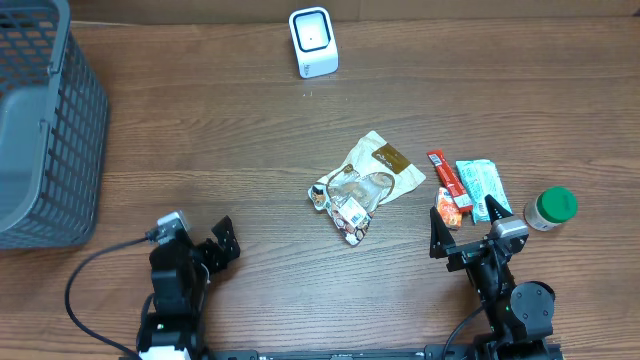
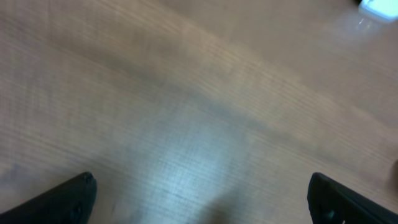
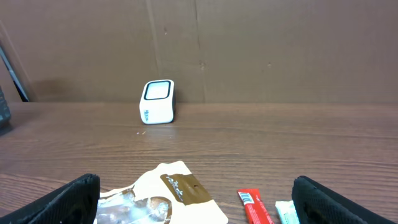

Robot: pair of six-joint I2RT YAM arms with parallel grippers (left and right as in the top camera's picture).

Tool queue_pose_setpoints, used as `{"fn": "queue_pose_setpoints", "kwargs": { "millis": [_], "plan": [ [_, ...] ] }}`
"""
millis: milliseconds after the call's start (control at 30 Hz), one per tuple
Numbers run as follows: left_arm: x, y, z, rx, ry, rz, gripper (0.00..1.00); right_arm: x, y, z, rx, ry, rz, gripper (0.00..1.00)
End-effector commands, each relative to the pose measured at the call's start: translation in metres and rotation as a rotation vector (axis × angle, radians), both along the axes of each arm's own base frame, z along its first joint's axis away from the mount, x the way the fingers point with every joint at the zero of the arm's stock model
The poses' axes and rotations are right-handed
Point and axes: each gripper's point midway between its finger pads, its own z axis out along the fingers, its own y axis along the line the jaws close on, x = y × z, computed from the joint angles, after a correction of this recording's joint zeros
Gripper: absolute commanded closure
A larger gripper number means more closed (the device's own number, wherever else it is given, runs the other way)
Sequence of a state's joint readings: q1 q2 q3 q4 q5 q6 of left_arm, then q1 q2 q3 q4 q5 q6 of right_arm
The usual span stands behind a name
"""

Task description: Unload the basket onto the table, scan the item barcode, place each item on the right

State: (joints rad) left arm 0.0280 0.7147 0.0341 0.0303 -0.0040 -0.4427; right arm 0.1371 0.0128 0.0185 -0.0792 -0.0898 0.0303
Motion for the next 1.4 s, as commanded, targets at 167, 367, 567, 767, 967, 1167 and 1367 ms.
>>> {"fn": "queue_pose_setpoints", "kwargs": {
  "millis": [167, 367, 567, 767, 967, 1167, 1367],
  "plan": [
    [-0.012, -0.001, -0.005, 0.015, 0.008, -0.011, 0.0, 0.0, -0.001, -0.002, 0.008, -0.001, -0.004, 0.0],
    [-0.003, -0.002, 0.021, 0.054, -0.111, -0.041, 0.0, 0.0, -0.001, -0.002, 0.008, -0.001, -0.004, 0.0],
    [0.004, -0.002, 0.057, 0.118, -0.269, -0.069, 0.0, 0.0, -0.001, -0.002, 0.008, -0.001, -0.004, 0.0],
    [0.005, -0.002, 0.1, 0.259, -0.451, -0.117, 0.0, 0.0, -0.001, -0.002, 0.008, -0.001, -0.004, 0.0],
    [0.003, -0.001, 0.12, 0.484, -0.522, -0.189, 0.0, 0.0, -0.001, -0.002, 0.008, -0.001, -0.004, 0.0],
    [0.002, -0.001, 0.127, 0.594, -0.542, -0.224, 0.0, 0.0, -0.001, -0.002, 0.008, -0.001, -0.004, 0.0],
    [0.002, -0.002, 0.126, 0.594, -0.541, -0.225, 0.0, 0.0, -0.001, -0.002, 0.008, -0.001, -0.004, 0.0]
  ]
}}
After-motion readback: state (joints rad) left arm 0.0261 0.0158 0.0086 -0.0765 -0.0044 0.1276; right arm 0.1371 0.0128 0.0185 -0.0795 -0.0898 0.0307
